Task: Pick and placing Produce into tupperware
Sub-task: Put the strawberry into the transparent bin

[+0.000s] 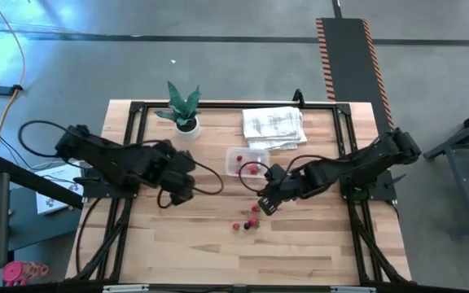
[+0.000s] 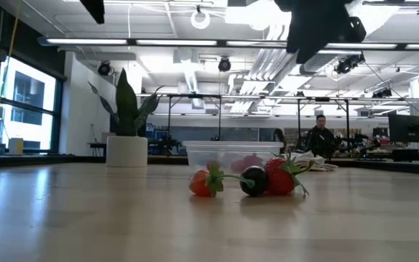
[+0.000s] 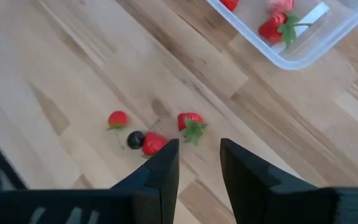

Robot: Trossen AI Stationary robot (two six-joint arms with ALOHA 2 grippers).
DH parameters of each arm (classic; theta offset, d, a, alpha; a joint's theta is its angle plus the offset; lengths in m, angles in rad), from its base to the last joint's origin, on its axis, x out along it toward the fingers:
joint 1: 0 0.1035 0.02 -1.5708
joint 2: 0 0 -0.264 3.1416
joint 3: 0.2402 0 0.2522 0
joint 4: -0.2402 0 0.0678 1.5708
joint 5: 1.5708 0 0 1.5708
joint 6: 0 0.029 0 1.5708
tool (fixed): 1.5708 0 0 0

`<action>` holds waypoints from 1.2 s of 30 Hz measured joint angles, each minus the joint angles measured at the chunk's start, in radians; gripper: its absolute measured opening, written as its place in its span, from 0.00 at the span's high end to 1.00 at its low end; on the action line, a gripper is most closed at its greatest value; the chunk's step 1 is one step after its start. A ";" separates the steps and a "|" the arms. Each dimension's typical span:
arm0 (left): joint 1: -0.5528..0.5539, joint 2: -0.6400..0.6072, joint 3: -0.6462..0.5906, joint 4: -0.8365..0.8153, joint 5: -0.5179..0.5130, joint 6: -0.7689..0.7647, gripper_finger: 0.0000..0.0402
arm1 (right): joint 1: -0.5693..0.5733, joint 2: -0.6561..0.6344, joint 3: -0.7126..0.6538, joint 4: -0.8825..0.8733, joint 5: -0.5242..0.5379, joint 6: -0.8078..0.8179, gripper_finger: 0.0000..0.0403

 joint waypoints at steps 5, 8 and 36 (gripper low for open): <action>-0.008 -0.050 0.000 0.009 -0.031 -0.021 0.42 | -0.004 0.071 -0.001 0.012 -0.046 -0.004 0.73; -0.005 -0.055 0.000 0.008 -0.046 -0.020 0.42 | -0.008 0.112 -0.001 0.023 -0.078 -0.007 0.73; -0.005 -0.049 0.000 0.021 -0.055 -0.010 0.42 | -0.103 0.292 -0.002 0.123 -0.280 -0.162 0.73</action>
